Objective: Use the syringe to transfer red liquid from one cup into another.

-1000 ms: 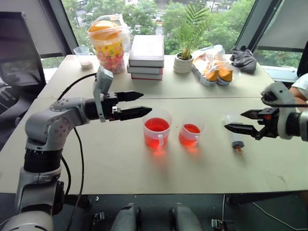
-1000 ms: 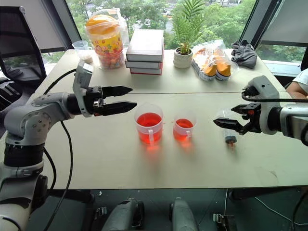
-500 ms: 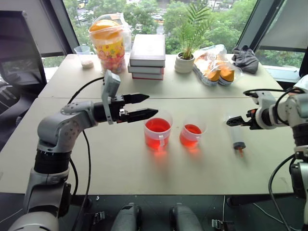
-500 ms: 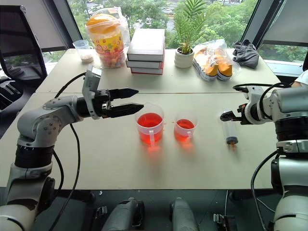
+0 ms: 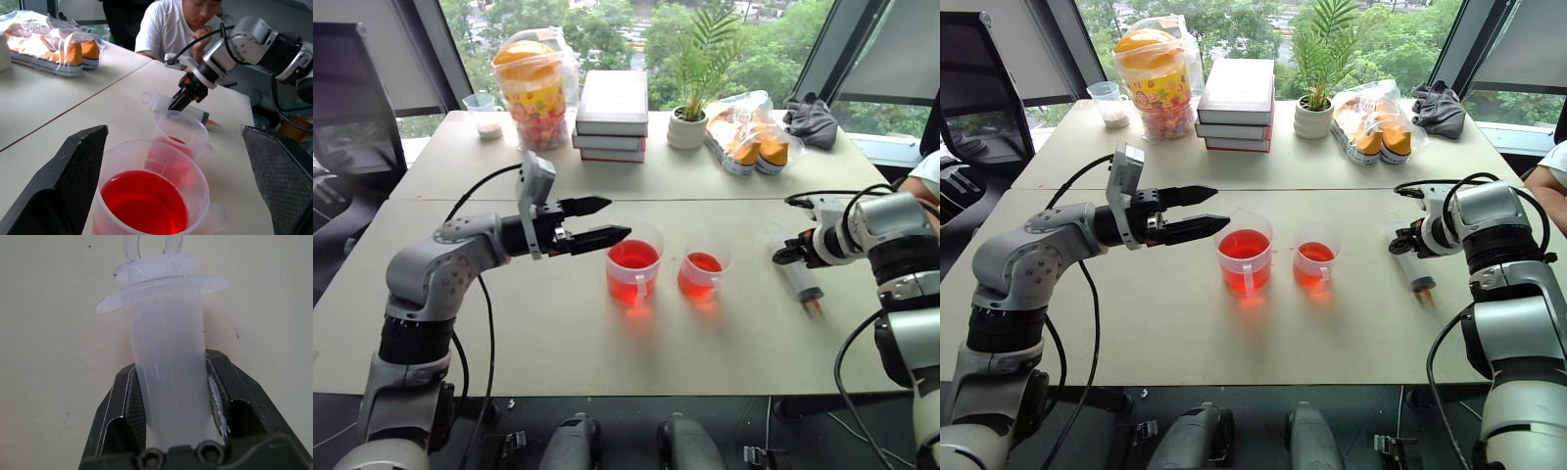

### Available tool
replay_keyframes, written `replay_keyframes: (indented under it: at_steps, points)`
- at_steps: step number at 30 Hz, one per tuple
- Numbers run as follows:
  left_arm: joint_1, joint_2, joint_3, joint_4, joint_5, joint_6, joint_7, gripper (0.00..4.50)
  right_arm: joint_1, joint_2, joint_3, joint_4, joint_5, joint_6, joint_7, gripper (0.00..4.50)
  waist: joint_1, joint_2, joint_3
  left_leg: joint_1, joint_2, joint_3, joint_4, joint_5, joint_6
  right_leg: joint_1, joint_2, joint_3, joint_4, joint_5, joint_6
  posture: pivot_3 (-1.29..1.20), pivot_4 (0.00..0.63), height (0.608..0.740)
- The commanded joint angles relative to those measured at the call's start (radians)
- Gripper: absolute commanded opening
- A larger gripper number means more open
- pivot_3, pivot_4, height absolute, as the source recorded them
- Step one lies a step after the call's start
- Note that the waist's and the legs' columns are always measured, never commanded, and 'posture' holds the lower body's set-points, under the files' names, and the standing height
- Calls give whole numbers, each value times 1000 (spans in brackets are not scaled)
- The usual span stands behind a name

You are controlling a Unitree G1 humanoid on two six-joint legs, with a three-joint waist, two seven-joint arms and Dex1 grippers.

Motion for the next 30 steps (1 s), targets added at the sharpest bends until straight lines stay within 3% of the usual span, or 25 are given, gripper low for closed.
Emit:
replay_keyframes:
  at_steps: [1, 4, 9, 12, 16, 22, 26, 30]
  points:
    - [-11, 4, 28, -31, -19, -21, -7, 4500, -23, -22, -13, -40, -27, -2, 22, 1369, 0, 0, 0, 0, 0, 0, 0, 0, 0, 0, 0, 0, 0, 0, 0, 0, 150, 740]
    - [-23, 15, 26, -23, -9, -28, -20, 4500, -22, -57, -64, -143, -24, -19, 21, 1369, 0, 0, 0, 0, 0, 0, 0, 0, 0, 0, 0, 0, 0, 0, 0, 0, 150, 740]
    - [-55, 34, 19, 12, 4, -37, -47, 4500, 25, -39, -333, -478, 93, -48, -10, 1369, 1, 1, 0, 0, 0, 0, -1, 0, 0, -1, 0, 0, 0, 0, 0, 0, 150, 740]
    - [-100, 39, 3, 63, 18, -47, -71, 4500, 68, 57, -513, -718, 187, -93, -59, 1369, 2, 1, 0, 0, 0, -1, -1, 0, 0, -1, 0, 0, 1, 0, 0, 0, 150, 740]
    - [-147, 47, -7, 116, 34, -54, -107, 4500, 108, 214, -614, -920, 291, -199, -99, 1369, 1, 0, 0, 0, 0, -1, -1, 0, 0, -1, 0, 0, 1, 0, 0, 0, 150, 740]
    - [-195, 64, -13, 167, 58, -60, -155, 4500, 181, 484, -606, -1061, 388, -426, -160, 1369, 0, 0, 0, 0, 0, -1, -1, 0, 0, -1, 0, 0, 2, 0, 0, 0, 150, 740]
    - [-213, 74, -8, 175, 64, -48, -171, 4500, 283, 572, -513, -1071, 411, -546, -97, 1369, 1, 0, 0, 0, 0, -1, -1, 0, 0, -1, -1, -1, 1, 0, 0, 0, 150, 740]
    - [-222, 95, -1, 172, 60, -29, -184, 4500, 388, 629, -369, -1003, 327, -731, -24, 1369, -2, 0, 0, 0, 0, -1, 0, 0, 0, 0, -1, -1, 2, 0, 0, 0, 150, 740]
